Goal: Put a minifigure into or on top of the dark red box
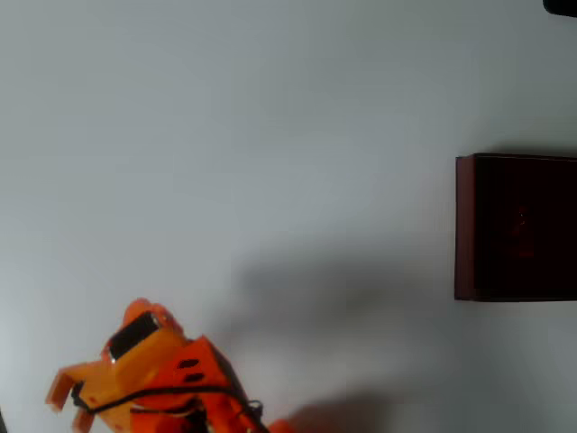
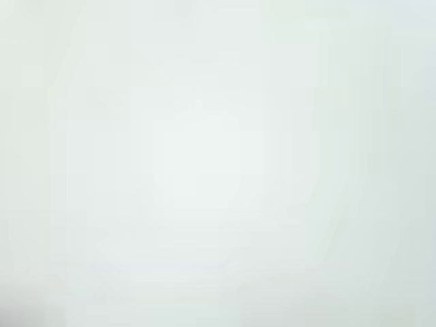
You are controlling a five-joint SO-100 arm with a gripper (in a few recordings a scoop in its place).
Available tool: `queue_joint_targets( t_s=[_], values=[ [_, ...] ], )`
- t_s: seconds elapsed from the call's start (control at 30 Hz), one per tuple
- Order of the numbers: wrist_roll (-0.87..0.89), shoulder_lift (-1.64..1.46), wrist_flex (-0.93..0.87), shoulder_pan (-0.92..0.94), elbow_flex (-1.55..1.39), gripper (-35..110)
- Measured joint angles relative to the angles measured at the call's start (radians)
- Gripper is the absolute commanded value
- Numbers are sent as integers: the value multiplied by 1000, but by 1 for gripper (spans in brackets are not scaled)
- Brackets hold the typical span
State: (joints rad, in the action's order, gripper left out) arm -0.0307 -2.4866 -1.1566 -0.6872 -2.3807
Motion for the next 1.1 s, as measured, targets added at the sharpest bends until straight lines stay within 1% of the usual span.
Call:
queue_joint_targets(
  t_s=[0.17, 0.27, 0.47, 0.6, 0.7, 0.83, 1.1],
  values=[
    [-78, -150, 77, -101, -187, 0],
    [-87, -278, 98, -121, -302, 0],
    [-86, -580, 38, -117, -446, 0],
    [-69, -838, -15, -81, -574, 2],
    [-63, -839, -20, -86, -586, 2],
    [-21, -899, -87, -48, -658, 1],
    [18, -908, -146, -21, -660, 1]
  ],
)
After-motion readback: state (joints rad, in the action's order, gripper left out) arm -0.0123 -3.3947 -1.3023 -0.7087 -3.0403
